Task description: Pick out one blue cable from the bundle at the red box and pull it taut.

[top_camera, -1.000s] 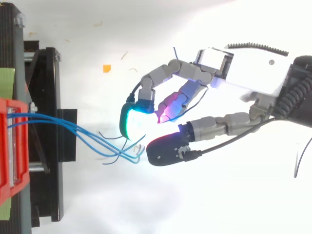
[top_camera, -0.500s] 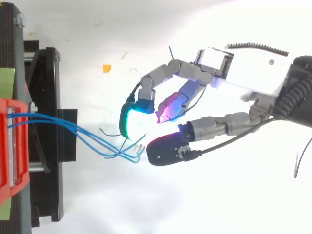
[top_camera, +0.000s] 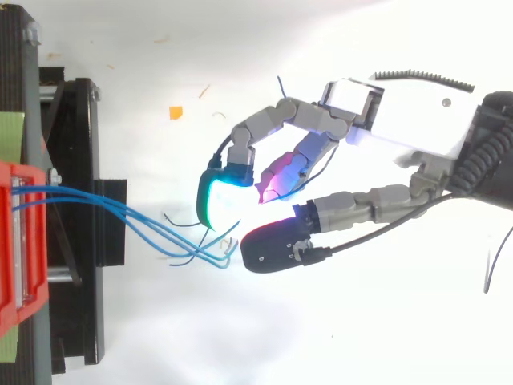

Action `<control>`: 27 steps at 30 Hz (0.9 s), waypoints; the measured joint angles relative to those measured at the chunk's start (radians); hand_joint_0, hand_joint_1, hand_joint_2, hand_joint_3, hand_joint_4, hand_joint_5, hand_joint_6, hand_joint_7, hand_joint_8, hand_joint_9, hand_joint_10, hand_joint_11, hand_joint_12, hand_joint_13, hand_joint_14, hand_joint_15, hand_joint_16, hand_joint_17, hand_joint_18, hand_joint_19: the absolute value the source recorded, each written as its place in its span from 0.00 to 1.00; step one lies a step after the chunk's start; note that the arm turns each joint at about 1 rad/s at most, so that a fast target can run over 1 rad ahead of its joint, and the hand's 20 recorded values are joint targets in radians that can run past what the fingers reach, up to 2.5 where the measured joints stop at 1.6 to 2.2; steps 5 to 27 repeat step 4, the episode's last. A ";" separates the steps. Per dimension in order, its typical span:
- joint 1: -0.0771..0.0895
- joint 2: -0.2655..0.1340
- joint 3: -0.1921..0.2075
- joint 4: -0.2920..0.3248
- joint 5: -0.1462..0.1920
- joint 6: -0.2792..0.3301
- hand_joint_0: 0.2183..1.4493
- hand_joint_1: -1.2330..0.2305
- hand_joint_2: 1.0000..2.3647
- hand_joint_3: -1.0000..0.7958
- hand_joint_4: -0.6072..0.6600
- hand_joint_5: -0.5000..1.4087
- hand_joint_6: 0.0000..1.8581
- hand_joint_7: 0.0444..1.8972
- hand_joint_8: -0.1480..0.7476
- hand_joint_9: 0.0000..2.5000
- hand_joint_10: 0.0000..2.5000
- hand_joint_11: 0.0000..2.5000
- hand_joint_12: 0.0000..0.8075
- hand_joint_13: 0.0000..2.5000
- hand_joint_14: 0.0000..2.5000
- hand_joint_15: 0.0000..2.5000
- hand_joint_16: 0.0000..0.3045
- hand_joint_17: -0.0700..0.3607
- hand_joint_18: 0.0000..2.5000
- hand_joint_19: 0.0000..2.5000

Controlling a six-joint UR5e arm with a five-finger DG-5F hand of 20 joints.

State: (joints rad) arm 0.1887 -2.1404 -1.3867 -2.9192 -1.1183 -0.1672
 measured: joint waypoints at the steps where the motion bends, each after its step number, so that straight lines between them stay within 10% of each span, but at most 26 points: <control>1: 0.000 0.000 0.000 0.000 0.000 0.000 0.27 0.29 0.00 0.52 0.36 0.25 0.46 0.49 0.43 0.48 0.00 0.13 0.39 0.38 0.01 0.20 0.18 0.44 0.38 0.27; 27: 0.000 0.000 0.000 0.000 0.000 0.000 0.27 0.29 0.00 0.52 0.36 0.25 0.46 0.49 0.43 0.48 0.00 0.13 0.39 0.38 0.01 0.20 0.18 0.44 0.38 0.27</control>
